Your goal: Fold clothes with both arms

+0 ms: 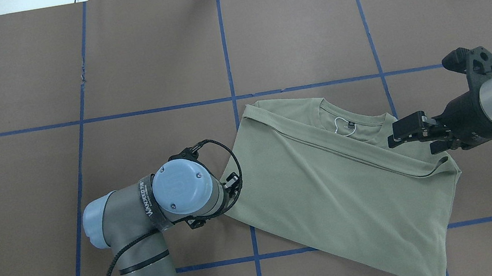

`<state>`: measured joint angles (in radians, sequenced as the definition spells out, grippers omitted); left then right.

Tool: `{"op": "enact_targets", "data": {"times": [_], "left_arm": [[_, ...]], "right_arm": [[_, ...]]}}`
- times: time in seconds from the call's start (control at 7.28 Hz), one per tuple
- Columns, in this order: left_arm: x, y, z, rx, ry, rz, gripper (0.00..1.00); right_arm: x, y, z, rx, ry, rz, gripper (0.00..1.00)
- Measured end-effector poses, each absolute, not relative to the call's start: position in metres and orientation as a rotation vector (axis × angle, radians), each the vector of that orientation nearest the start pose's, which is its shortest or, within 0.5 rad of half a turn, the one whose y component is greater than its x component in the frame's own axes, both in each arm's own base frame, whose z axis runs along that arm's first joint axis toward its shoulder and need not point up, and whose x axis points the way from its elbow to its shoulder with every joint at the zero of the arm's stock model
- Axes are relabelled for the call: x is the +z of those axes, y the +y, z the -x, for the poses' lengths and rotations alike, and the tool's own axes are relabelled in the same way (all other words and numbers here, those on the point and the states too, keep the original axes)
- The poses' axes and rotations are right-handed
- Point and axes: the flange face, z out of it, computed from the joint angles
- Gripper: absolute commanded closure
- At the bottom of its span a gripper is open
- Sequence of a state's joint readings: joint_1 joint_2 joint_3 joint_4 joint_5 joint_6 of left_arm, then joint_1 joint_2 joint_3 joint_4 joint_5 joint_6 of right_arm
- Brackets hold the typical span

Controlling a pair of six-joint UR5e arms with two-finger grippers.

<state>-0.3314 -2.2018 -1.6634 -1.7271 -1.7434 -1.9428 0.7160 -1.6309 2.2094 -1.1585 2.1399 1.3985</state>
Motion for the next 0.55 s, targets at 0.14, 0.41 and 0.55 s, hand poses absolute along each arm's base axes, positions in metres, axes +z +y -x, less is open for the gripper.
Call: {"op": "enact_targets", "data": {"times": [0.14,0.41,0.55], "left_arm": [[0.23,-0.332,-0.608,-0.576,0.89,0.179,1.0],[0.223,-0.335,-0.602,-0.575,0.904,0.173,1.0],[0.221,-0.342,-0.596,-0.585,0.911,0.167,1.0]], "right_arm": [[0.335,-0.342,0.269,0.213,-1.092,0.055,0.0],[0.338,-0.346,0.266,0.224,-1.087,0.054,0.0],[0.34,-0.348,0.266,0.229,-1.084,0.054,0.0]]}}
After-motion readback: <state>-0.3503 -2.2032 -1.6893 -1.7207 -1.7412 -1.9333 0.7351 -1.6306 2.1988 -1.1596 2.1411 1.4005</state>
